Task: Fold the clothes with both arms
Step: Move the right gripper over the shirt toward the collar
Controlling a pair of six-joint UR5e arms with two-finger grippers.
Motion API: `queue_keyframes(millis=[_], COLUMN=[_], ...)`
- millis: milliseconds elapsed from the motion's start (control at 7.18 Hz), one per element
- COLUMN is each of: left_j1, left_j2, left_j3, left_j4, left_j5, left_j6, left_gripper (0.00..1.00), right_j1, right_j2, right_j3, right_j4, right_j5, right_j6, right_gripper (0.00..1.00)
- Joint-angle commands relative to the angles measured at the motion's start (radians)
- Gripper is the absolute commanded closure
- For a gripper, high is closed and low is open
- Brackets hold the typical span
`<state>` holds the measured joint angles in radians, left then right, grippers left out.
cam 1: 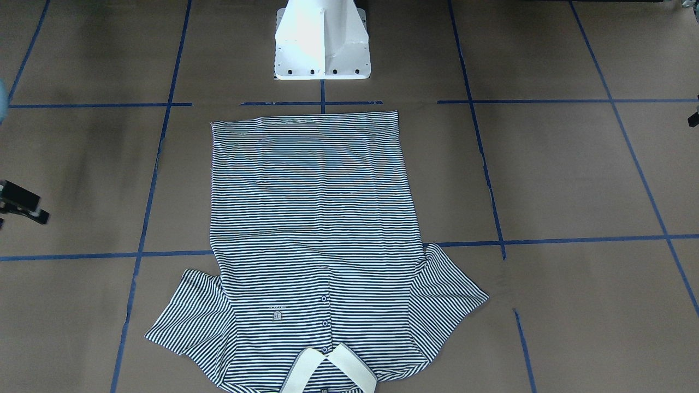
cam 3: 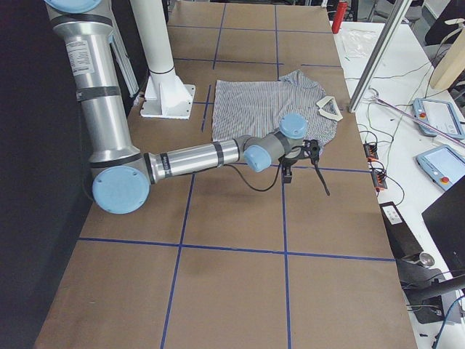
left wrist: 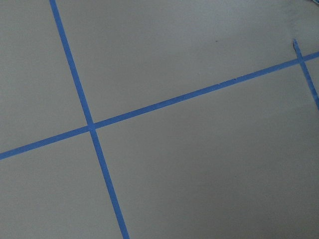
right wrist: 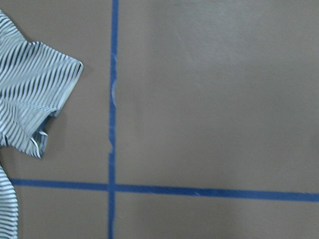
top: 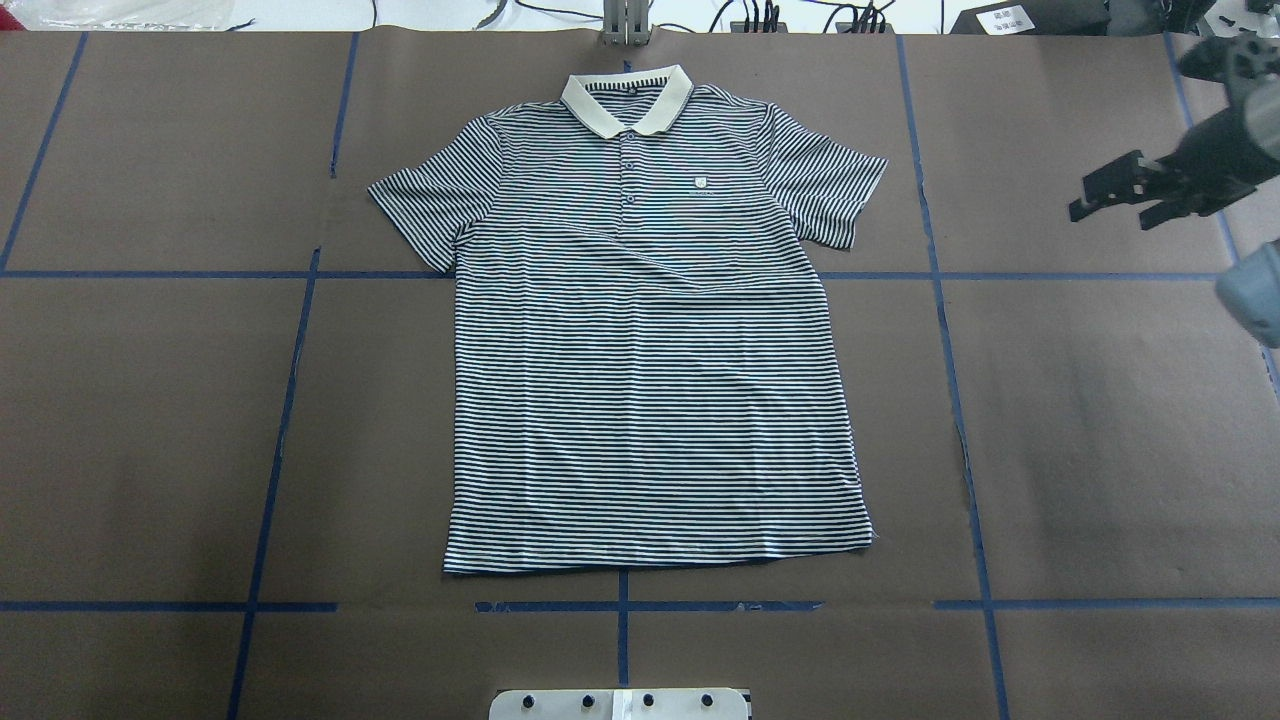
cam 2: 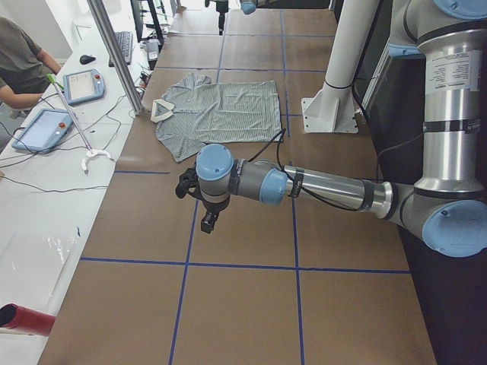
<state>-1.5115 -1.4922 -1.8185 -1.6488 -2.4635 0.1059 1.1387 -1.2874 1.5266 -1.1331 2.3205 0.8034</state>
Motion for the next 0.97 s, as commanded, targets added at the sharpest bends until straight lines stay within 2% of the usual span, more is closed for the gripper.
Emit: queue_keyframes(millis=[0, 139, 279, 557, 836], left_j1=[0.001, 0.001, 0.002, 0.002, 0.002], left_j2=[0.0, 0.003, 0.0, 0.001, 0.003], left_j3=[-0.004, -0.004, -0.001, -0.008, -0.013], left_j4=[-0.017, -0.019, -0.02, -0.028, -0.029], left_j5=[-0.002, -0.002, -0.002, -0.002, -0.017], left_j6=[-0.002, -0.002, 0.0, -0.002, -0.002], left_gripper=[0.0, 0.0, 0.0, 0.0, 0.0], right_j1=[-0.15, -0.192, -0.214, -0.215, -0.217], right_j2=[0.254, 0.305, 0.357, 0.382, 0.398], right_j3=[-0.226, -0.296, -0.366, -0.448, -0.5], right_j4=[0.155, 0.224, 0.226, 0.225, 0.225], right_j5=[-0.194, -0.283, -0.362, -0.435, -0.446], right_j6=[0.358, 0.514, 0.54, 0.539, 0.539], right_gripper=[0.04, 0.1, 0.15, 0.18, 0.2])
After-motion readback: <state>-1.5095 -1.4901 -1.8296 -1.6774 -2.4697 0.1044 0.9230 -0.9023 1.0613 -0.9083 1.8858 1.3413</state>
